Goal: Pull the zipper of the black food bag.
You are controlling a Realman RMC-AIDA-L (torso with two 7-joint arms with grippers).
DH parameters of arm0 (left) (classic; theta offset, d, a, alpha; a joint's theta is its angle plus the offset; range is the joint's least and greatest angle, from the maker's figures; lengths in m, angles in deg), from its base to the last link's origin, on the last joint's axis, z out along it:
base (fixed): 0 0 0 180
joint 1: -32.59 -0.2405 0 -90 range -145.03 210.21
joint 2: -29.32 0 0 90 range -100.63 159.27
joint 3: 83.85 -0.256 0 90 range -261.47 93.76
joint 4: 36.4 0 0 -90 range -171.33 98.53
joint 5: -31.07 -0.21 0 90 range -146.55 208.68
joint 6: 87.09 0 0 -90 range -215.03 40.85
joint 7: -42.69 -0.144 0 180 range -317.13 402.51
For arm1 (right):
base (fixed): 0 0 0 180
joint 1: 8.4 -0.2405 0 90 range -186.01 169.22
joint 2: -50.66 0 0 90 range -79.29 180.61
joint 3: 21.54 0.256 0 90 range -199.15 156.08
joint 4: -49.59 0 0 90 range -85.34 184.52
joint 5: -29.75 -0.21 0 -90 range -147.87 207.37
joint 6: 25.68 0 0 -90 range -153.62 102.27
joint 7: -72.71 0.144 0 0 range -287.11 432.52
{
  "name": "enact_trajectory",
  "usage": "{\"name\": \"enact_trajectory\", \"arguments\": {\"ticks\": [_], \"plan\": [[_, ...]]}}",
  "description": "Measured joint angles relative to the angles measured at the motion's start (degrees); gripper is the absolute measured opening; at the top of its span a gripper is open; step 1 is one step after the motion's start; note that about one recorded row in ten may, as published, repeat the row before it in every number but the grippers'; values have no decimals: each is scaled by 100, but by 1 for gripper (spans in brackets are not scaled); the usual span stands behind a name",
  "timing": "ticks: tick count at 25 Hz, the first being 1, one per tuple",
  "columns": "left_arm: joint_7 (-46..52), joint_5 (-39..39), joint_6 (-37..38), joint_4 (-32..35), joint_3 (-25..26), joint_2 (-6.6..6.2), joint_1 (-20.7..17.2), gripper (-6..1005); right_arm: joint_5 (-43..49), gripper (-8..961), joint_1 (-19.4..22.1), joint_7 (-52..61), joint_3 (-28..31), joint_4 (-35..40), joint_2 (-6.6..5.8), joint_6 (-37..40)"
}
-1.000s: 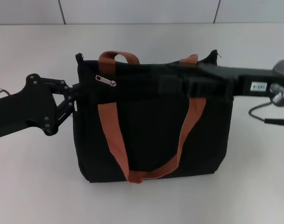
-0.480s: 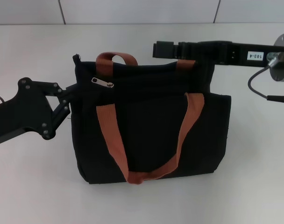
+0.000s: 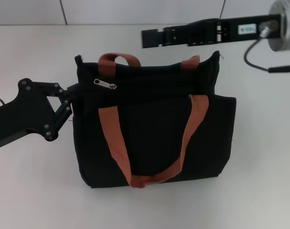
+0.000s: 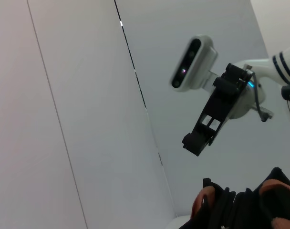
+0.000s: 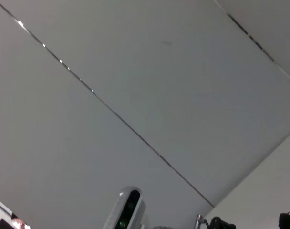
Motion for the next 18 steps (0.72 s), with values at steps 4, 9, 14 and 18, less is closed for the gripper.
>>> {"name": "enact_trajectory", "arguments": {"ticks": [4, 9, 14, 18], "plan": [[-1, 0, -3, -26, -1, 15, 0, 28, 630, 725, -501, 224, 0, 31, -71, 13], [-3, 0, -12, -71, -1, 11, -4, 28, 1522, 673, -1173, 351, 1, 73, -80, -5], [-2, 0, 0, -81, -1, 17, -22, 28, 2092, 659, -1594, 359, -10, 83, 4, -32], [25, -3, 39, -82, -1, 26, -24, 28, 2217, 655, -1695, 342, -369, 253, 83, -225]]}}
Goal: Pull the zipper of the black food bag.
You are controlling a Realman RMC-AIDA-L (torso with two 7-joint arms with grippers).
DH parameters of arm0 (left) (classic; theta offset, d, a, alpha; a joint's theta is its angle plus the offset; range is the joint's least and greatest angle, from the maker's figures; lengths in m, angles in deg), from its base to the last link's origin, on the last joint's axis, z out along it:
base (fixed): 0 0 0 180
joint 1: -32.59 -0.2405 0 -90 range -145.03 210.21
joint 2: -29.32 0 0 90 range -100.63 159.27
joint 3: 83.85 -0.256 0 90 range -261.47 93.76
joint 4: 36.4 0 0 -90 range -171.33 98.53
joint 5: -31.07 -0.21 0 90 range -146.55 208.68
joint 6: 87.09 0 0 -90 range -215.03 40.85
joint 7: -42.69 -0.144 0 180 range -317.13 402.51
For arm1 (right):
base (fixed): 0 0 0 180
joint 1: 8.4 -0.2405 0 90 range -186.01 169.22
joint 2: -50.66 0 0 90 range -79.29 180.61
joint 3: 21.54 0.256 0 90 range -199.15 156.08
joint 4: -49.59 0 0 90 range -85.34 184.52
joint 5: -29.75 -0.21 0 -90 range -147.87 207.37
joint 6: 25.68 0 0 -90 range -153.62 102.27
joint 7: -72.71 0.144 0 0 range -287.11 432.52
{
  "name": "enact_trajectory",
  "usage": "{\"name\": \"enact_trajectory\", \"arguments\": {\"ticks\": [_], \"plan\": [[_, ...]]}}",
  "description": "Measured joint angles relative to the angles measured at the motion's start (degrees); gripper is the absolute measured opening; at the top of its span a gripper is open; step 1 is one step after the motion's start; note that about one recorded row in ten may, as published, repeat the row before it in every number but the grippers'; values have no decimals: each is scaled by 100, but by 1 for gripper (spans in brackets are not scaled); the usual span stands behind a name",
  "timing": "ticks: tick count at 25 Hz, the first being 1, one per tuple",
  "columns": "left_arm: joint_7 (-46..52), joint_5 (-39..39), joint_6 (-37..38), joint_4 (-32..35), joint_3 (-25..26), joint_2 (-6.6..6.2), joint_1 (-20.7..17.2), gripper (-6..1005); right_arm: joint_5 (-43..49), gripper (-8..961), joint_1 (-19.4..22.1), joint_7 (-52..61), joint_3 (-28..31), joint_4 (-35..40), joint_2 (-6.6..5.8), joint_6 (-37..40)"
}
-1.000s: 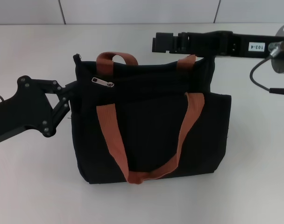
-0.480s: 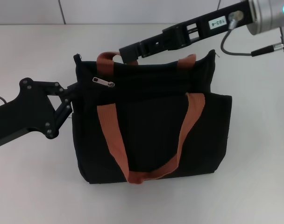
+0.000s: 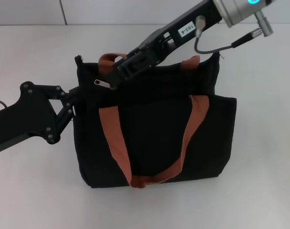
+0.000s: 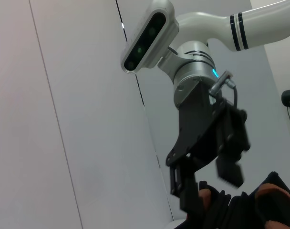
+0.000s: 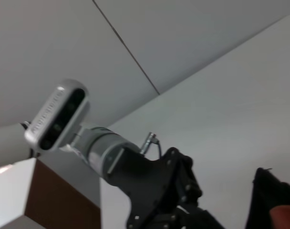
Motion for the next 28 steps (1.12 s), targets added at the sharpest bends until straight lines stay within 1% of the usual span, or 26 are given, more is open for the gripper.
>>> {"name": "enact_trajectory", "arguments": {"ticks": [2, 6, 13, 22, 27, 28], "plan": [[9, -3, 44, 0, 0, 2, 3, 28, -2, 653, 43, 0, -404, 346, 71, -280], [26, -4, 114, 0, 2, -3, 17, 28, -1, 455, 33, 1, -568, 470, 99, -384], [149, 59, 252, 12, 11, -16, 40, 28, 13, 455, -93, 13, -683, 544, 132, -405], [155, 73, 347, 0, 18, -27, 5, 29, 18, 454, -130, 32, -1310, 532, 235, -742], [172, 78, 347, 0, 14, -19, -2, 29, 14, 454, -99, 34, -1351, 538, 249, -864], [172, 78, 347, 0, 14, -19, -2, 29, 14, 425, -99, 34, -1351, 538, 249, -864]]}}
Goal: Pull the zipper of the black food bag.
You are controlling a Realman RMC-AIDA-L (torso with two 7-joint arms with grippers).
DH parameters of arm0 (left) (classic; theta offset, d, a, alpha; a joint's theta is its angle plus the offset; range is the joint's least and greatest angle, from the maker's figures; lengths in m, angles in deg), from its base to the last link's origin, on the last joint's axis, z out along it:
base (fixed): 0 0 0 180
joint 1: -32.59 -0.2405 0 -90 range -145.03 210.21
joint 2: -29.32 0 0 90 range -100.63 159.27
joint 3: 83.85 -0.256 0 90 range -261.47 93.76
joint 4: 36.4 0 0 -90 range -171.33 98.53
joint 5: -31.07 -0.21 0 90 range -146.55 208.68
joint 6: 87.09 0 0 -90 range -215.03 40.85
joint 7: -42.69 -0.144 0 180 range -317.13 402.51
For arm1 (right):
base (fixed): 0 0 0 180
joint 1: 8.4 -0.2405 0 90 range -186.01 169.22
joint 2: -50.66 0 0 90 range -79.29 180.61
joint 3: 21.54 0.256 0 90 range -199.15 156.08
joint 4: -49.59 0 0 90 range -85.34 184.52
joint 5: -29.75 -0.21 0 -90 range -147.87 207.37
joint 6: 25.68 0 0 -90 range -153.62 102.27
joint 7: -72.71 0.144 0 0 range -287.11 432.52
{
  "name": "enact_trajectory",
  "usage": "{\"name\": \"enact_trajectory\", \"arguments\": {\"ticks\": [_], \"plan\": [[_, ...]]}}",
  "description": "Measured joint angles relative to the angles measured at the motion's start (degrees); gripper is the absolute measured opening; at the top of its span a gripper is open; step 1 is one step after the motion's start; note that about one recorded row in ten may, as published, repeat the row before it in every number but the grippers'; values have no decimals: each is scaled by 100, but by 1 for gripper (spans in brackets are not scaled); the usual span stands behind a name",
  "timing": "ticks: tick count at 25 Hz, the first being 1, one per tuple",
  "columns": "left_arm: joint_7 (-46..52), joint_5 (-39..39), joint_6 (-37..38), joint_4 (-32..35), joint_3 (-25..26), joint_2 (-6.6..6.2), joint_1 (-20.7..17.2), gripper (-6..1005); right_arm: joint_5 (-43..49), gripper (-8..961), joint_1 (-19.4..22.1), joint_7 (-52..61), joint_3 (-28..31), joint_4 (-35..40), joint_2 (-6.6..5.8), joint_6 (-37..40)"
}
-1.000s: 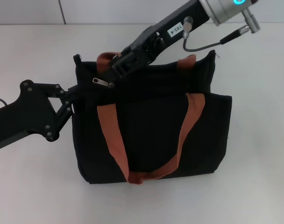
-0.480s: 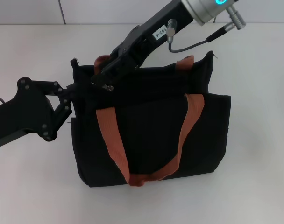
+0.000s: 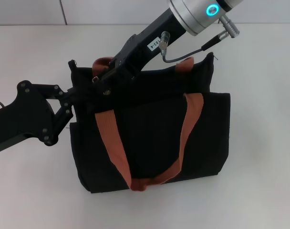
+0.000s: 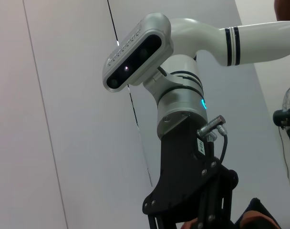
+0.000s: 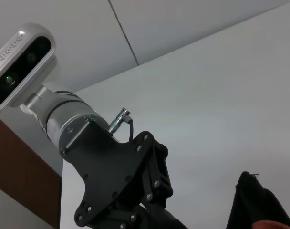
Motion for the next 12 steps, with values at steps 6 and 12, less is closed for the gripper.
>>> {"name": "enact_trajectory", "arguments": {"ticks": [6, 12], "plan": [[1, 5, 1, 0, -6, 4, -4, 29, -30, 258, 21, -2, -1, 6, 7, -57], [1, 7, 20, 0, -6, 5, -26, 29, -51, 197, 22, -33, 0, 53, 12, -100]]}}
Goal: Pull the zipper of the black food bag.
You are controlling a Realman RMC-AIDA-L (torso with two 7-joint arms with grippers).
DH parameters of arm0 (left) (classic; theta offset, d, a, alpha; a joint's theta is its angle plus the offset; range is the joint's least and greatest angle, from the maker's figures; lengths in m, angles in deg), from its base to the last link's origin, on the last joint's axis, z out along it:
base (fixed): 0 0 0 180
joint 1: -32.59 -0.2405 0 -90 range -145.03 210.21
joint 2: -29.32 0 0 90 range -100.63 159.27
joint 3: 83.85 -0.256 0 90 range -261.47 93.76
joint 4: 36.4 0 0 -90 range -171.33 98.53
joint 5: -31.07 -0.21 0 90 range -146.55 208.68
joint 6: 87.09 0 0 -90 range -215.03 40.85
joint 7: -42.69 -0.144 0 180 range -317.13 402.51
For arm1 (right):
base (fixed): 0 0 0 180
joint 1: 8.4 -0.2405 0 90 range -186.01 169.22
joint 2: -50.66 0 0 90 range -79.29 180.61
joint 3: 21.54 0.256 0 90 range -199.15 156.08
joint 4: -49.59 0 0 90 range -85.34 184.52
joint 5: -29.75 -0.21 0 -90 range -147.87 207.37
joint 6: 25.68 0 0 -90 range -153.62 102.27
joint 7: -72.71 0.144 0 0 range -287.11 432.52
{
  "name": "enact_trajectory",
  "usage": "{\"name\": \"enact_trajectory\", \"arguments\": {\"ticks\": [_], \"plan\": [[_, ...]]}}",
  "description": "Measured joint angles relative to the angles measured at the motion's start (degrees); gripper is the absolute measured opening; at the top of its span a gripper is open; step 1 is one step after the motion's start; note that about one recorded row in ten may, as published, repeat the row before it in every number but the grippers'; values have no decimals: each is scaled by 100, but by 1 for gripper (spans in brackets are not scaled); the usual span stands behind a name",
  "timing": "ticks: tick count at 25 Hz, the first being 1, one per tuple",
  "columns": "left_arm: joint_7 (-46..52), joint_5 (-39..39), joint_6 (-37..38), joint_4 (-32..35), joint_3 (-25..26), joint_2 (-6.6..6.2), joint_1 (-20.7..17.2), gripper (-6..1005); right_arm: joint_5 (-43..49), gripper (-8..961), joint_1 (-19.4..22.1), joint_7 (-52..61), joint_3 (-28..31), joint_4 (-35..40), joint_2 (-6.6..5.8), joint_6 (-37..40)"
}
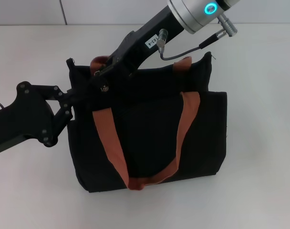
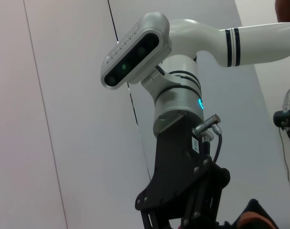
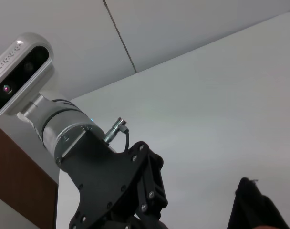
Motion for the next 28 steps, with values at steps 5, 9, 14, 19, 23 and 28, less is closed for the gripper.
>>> {"name": "enact_trajectory", "arguments": {"ticks": [5, 9, 14, 19, 23, 28], "plan": [[0, 1, 25, 0, 0, 0, -18, 29, -93, 155, 0, 2, -3, 31, 5, -4], [0, 1, 27, 0, 0, 0, -18, 29, -129, 120, 0, 22, -41, 45, 7, 17], [0, 0, 27, 0, 0, -1, -17, 29, -146, 77, 47, 84, -54, 97, 8, 32], [0, -1, 27, 0, 0, -9, -28, 29, -273, 35, 196, 153, -54, 287, 7, 20], [0, -1, 26, 0, 0, -9, -44, 29, -303, 10, 268, 155, -54, 371, 4, 44], [0, -2, 24, 0, 0, -9, -50, 29, -310, 8, 400, 170, -156, 546, 7, 83]]}}
